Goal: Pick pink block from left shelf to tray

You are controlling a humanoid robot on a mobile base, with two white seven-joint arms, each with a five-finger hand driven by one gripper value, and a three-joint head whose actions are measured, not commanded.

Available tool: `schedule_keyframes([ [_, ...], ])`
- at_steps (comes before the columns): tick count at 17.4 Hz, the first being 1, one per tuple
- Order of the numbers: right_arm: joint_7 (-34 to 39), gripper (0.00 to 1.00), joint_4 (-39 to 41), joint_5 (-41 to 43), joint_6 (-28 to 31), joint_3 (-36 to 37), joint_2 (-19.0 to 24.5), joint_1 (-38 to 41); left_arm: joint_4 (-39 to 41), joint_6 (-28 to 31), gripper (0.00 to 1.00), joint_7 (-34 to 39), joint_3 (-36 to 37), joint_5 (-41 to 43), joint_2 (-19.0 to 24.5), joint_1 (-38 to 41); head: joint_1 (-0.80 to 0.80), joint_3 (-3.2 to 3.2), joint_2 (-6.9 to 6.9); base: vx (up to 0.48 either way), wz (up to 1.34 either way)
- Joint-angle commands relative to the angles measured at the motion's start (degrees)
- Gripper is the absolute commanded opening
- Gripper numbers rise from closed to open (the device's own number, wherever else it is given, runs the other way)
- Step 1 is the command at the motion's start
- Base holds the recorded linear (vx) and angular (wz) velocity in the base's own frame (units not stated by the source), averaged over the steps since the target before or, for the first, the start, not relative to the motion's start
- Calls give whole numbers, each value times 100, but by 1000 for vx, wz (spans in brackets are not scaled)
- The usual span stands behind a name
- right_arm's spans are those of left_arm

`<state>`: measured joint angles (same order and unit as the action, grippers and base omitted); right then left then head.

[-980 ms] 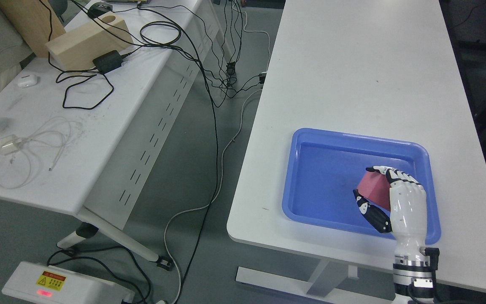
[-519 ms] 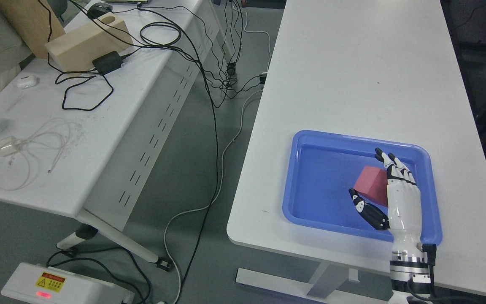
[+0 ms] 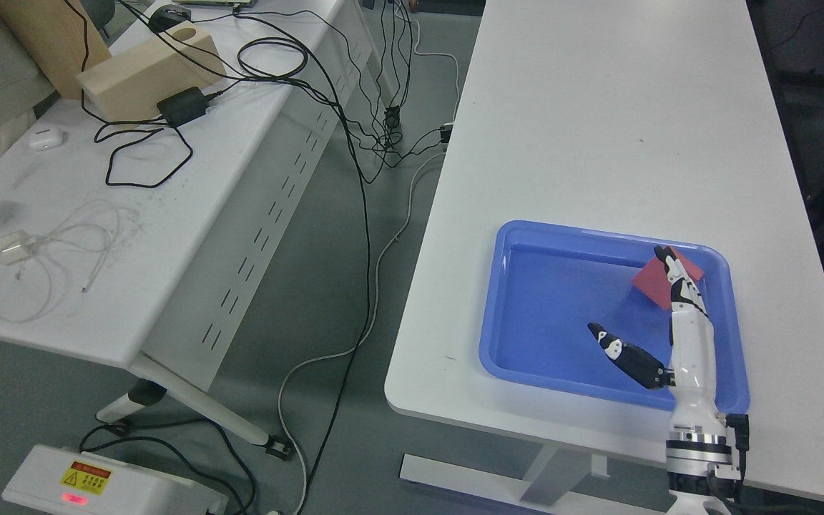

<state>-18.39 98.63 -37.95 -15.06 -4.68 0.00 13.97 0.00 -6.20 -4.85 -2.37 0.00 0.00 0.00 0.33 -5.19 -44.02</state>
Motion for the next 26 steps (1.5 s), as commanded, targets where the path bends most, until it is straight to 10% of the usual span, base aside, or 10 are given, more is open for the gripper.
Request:
schedule_keyframes([
  [1,45,99,-10,997,-138,187,-100,36,100,-4,100,2,0,0,100,-185,0,0,0,0,0],
  [6,1073,100,-10,2431,11,318,-100,89,100,-4,100,2,0,9,100,-185,0,0,0,-34,-15],
  [26,1109,100,-10,2485,64,371,-100,97,100,-4,100,2,0,9,100,-185,0,0,0,-166,-30],
])
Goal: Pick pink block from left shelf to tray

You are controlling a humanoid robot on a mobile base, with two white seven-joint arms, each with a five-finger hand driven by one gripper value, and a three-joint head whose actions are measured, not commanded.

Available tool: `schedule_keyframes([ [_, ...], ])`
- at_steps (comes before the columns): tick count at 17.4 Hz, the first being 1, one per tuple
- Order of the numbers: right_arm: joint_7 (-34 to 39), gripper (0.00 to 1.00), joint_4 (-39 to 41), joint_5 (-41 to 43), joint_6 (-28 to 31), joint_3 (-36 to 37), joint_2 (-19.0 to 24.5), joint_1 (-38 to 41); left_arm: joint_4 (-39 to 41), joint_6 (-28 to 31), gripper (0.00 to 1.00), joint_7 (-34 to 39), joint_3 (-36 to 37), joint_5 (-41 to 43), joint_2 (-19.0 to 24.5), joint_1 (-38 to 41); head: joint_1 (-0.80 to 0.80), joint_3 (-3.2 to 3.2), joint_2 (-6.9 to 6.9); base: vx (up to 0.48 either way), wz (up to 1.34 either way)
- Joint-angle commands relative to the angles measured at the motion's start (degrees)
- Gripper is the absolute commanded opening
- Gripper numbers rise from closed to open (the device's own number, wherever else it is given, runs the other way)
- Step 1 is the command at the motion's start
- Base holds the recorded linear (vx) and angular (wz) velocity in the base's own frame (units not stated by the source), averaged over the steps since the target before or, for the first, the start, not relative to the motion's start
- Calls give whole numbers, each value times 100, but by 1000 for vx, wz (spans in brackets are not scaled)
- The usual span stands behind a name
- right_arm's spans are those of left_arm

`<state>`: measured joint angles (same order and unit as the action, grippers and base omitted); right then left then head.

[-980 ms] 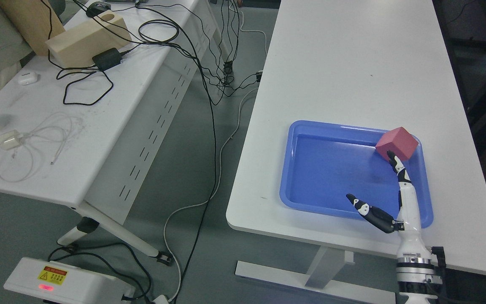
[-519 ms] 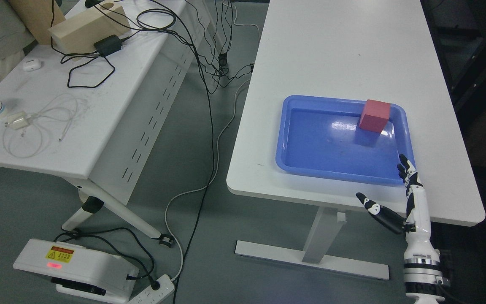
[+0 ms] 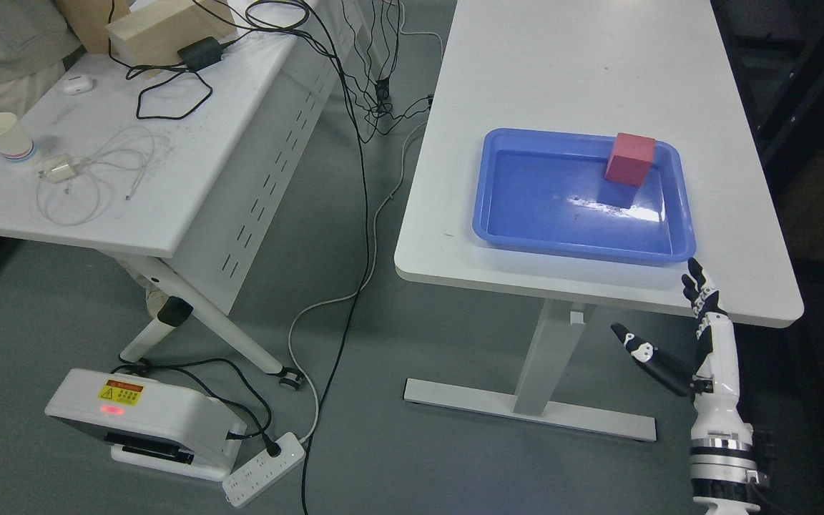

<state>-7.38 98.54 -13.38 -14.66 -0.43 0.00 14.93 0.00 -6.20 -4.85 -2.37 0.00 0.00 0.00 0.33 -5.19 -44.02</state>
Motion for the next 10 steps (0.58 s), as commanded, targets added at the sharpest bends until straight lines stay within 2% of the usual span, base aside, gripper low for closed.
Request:
schedule_keyframes([
  [1,9,100,-2,29,25,-54,-100,10,100,-4,100,2,0,9,100,-185,0,0,0,-144,61],
  [10,9,100,-2,29,25,-54,-100,2,100,-4,100,2,0,0,100,-185,0,0,0,-129,-11],
])
